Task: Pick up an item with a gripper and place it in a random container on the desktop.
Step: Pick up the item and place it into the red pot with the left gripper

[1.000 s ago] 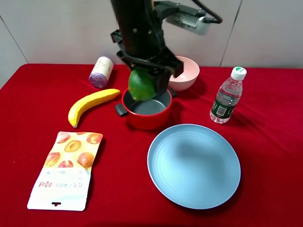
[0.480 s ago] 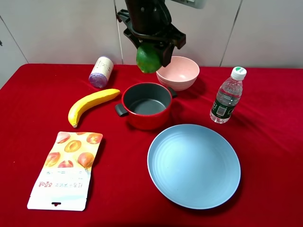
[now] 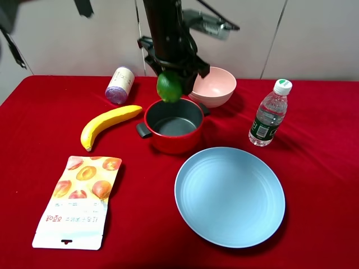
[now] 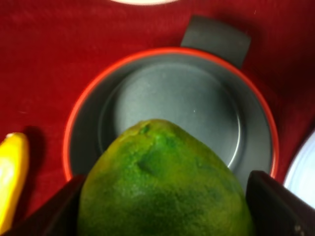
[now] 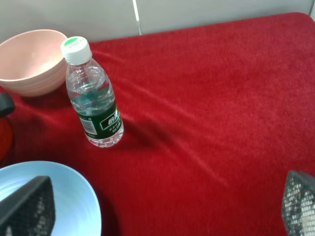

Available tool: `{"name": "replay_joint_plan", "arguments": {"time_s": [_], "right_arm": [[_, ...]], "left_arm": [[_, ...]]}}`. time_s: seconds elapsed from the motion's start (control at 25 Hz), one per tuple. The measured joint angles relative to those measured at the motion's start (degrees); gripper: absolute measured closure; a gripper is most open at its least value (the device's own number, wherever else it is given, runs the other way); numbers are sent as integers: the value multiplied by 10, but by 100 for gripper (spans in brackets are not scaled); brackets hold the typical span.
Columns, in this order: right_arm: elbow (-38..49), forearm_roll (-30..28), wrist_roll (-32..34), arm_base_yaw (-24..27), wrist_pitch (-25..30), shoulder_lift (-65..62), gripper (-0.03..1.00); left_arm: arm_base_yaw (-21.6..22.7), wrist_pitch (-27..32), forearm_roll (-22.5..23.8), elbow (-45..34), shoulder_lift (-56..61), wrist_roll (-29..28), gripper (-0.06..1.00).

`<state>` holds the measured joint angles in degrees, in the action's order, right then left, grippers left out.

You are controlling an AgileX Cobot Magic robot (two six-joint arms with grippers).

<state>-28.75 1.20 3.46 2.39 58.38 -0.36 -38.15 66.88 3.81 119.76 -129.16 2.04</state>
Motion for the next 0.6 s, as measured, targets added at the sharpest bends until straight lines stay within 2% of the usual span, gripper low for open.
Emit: {"name": "replay_joint_plan", "arguments": {"time_s": [0.6], "right_arm": [[0,0,0,0,0,0,28]], "left_arm": [[0,-2,1,-1,-58,0,31]]}}
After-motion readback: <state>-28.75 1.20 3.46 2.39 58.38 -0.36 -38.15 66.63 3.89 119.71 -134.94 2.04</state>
